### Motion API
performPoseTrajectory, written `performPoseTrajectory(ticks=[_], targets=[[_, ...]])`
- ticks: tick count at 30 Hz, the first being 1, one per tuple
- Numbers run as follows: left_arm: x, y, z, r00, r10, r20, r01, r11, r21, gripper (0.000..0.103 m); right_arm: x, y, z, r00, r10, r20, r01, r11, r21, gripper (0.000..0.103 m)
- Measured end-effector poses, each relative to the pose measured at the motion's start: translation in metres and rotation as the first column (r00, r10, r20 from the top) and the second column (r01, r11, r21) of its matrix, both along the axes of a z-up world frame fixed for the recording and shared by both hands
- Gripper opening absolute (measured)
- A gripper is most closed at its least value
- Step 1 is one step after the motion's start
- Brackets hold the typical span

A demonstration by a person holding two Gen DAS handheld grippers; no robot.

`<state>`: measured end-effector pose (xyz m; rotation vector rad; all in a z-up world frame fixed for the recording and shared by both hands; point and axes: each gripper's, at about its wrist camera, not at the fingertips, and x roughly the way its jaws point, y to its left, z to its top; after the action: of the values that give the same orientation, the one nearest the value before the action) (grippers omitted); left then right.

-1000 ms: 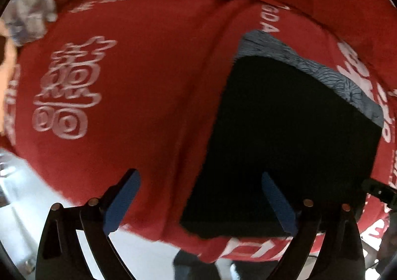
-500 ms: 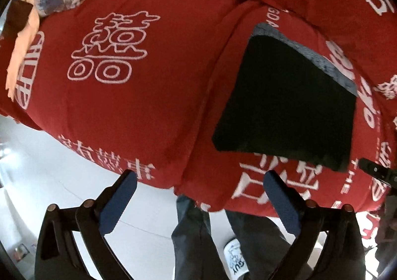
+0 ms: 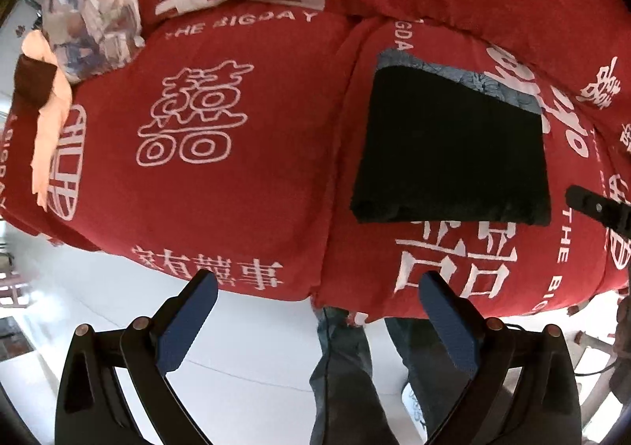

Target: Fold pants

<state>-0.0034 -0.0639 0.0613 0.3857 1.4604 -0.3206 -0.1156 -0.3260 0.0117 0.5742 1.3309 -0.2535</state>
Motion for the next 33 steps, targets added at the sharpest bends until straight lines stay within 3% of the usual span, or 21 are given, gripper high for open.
performPoseTrajectory(ticks=[5, 13, 22, 33], targets=[[0.000, 0.008, 0.011, 1.000, 0.001, 0.016, -0.001, 1.000, -0.001, 0.102, 0.008, 0.009, 0.001, 0.998, -0.004, -0.069, 0.006, 1.000, 0.024, 0.103], [0.005, 0.017, 0.020, 1.000, 0.013, 0.011, -0.013, 1.000, -0.003, 0.102, 0.012, 0.020, 0.005, 0.998, -0.012, -0.062, 0.019, 0.993, 0.119, 0.103], [0.002, 0.015, 0.024, 1.000, -0.010, 0.015, 0.010, 1.000, -0.004, 0.102, 0.024, 0.034, 0.007, 0.993, 0.014, -0.116, -0.002, 0.995, 0.103, 0.103], [0.003, 0.016, 0.022, 1.000, -0.008, 0.021, 0.008, 1.000, 0.024, 0.102, 0.022, 0.023, 0.019, 0.988, -0.024, -0.150, 0.019, 0.999, -0.031, 0.103]])
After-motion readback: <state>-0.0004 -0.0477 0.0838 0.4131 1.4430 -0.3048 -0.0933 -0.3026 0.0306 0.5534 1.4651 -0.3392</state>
